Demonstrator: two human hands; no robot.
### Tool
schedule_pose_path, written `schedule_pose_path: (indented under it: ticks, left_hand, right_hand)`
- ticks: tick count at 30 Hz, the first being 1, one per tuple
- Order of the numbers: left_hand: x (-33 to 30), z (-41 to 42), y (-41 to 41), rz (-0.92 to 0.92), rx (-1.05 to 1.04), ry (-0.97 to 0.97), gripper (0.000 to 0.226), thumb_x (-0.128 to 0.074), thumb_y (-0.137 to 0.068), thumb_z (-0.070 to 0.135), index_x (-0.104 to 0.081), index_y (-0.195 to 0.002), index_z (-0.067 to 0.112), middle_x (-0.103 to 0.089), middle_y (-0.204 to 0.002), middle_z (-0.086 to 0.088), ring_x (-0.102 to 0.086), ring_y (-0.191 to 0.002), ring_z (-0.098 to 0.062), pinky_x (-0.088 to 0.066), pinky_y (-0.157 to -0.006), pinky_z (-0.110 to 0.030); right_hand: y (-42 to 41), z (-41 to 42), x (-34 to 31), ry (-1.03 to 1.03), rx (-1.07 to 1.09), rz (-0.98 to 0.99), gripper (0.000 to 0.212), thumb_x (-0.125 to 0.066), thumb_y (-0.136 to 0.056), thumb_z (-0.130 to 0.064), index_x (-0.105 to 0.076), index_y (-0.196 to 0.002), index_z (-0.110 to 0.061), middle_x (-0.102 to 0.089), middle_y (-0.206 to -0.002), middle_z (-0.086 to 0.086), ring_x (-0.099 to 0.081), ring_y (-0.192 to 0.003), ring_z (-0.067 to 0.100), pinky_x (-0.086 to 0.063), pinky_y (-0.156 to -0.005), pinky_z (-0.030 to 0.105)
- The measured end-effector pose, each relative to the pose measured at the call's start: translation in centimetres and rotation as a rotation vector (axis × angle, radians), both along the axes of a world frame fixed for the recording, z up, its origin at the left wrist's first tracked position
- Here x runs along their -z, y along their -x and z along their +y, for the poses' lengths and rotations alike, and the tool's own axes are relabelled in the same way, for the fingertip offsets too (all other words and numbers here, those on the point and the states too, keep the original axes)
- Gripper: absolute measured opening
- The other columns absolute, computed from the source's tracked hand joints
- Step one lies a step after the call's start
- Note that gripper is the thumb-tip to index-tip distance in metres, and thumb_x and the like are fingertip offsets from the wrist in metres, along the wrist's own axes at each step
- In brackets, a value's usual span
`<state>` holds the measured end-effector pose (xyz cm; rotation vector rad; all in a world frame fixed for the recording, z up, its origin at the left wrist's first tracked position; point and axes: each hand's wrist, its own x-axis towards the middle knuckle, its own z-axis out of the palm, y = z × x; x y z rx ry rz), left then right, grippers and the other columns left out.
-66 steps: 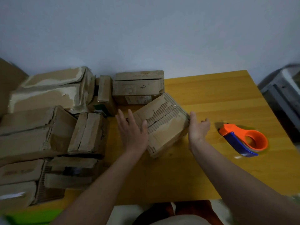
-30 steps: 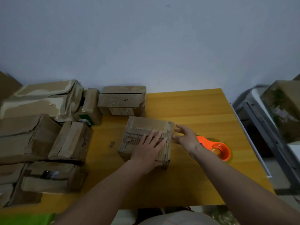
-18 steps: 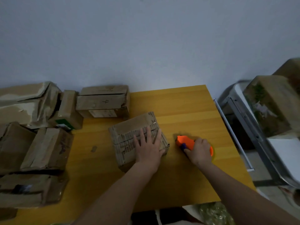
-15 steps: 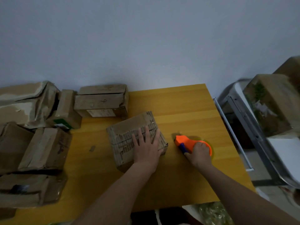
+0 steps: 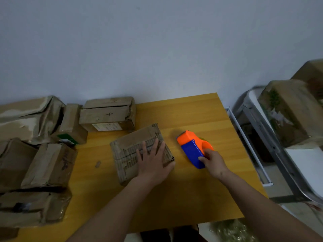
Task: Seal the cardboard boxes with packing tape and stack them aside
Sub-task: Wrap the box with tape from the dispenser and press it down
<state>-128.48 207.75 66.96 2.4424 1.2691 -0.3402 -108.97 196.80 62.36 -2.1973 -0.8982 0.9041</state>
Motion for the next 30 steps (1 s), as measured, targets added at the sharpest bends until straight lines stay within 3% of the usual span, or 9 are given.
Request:
schedule_pose_path:
  ticks: [3,5,8,9,12,16,22,27,30]
  left_hand:
    - [-1.8,0.8,-0.7,-0.309,-0.213,-0.002,0.064,-0.043,-0.098,0.051,-0.026,-0.152,0.022,-0.010,-0.162,-0.004,-0.001,-0.149,-0.025,-0.002,-0.120,-0.044]
    - [-3.6,1.9,-1.5,-0.482,-0.399,0.112,0.053,-0.043,-0.101,0.041,-0.037,-0.147,0.015,-0.028,-0.156,-0.008,-0.022,-0.145,-0.024,-0.019,-0.118,-0.040]
    - [-6.5,3.7,-3.2,-0.676,-0.594,0.452,0.030,-0.038,-0.104,0.037,-0.061,-0.102,0.018,-0.060,-0.111,-0.007,-0.055,-0.102,-0.018,-0.043,-0.086,-0.030]
    - [-7.3,4.1,-3.6,-0.709,-0.634,0.526,0.034,-0.036,-0.104,0.038,-0.059,-0.089,0.018,-0.060,-0.099,-0.005,-0.055,-0.093,-0.017,-0.041,-0.079,-0.029]
    - [-8.5,4.5,-4.2,-0.819,-0.714,0.735,0.043,-0.036,-0.104,0.038,-0.064,-0.087,0.010,-0.064,-0.088,-0.003,-0.057,-0.082,-0.017,-0.042,-0.082,-0.032]
    - [-8.3,4.3,-3.9,-0.871,-0.678,0.926,0.042,-0.040,-0.104,0.033,-0.070,-0.098,0.004,-0.066,-0.099,-0.013,-0.058,-0.089,-0.025,-0.048,-0.079,-0.035]
    - [-9.0,3.8,-3.7,-0.906,-0.647,1.023,0.026,-0.048,-0.101,0.019,-0.066,-0.088,0.006,-0.061,-0.081,-0.010,-0.056,-0.075,-0.020,-0.049,-0.073,-0.030]
    - [-9.4,3.3,-3.5,-0.834,-0.679,1.043,0.007,-0.062,-0.092,0.010,-0.064,-0.089,0.004,-0.063,-0.081,-0.011,-0.061,-0.074,-0.019,-0.057,-0.061,-0.027]
    - [-9.2,3.2,-3.4,-0.849,-0.758,1.013,0.008,-0.069,-0.087,0.011,-0.066,-0.090,0.004,-0.064,-0.080,-0.010,-0.062,-0.074,-0.018,-0.056,-0.053,-0.026]
  right_hand:
    - [0.0,-0.3,-3.3,-0.219,-0.054,0.233,0.014,-0.056,-0.092,0.002,-0.064,-0.103,0.002,-0.070,-0.099,0.018,-0.066,-0.094,0.028,-0.052,-0.084,0.046]
    - [0.1,-0.7,-5.7,-0.295,-0.135,0.335,0.017,-0.053,-0.092,0.005,-0.065,-0.097,-0.005,-0.071,-0.092,0.008,-0.067,-0.086,0.014,-0.052,-0.076,0.031]
    - [0.0,-1.4,-8.2,-0.314,-0.253,0.452,0.019,-0.051,-0.094,0.002,-0.066,-0.103,-0.005,-0.072,-0.097,0.005,-0.068,-0.093,0.014,-0.052,-0.080,0.024]
    - [-0.1,-1.6,-8.5,-0.316,-0.278,0.473,0.020,-0.051,-0.095,0.000,-0.065,-0.108,-0.004,-0.072,-0.102,0.007,-0.068,-0.098,0.017,-0.052,-0.084,0.025]
    - [-0.2,-1.9,-9.0,-0.302,-0.304,0.538,0.026,-0.050,-0.096,-0.001,-0.062,-0.119,-0.003,-0.069,-0.114,0.012,-0.065,-0.108,0.022,-0.051,-0.093,0.031]
    - [-0.2,-2.1,-9.3,-0.286,-0.331,0.574,0.027,-0.049,-0.096,-0.001,-0.061,-0.120,-0.004,-0.069,-0.115,0.011,-0.064,-0.109,0.024,-0.050,-0.091,0.030]
    - [-0.4,-2.4,-9.7,-0.258,-0.294,0.653,0.009,-0.059,-0.091,-0.006,-0.067,-0.096,-0.005,-0.072,-0.095,0.009,-0.067,-0.087,0.020,-0.051,-0.075,0.025]
    - [0.2,-2.0,-9.9,-0.211,-0.227,0.674,0.063,-0.078,-0.070,-0.037,-0.055,-0.108,0.008,-0.068,-0.093,0.016,-0.065,-0.078,0.021,-0.051,-0.069,0.027]
    - [0.8,-2.1,-10.5,-0.193,-0.249,0.683,0.048,-0.078,-0.075,-0.035,-0.052,-0.098,-0.002,-0.067,-0.089,0.011,-0.065,-0.076,0.018,-0.050,-0.068,0.028]
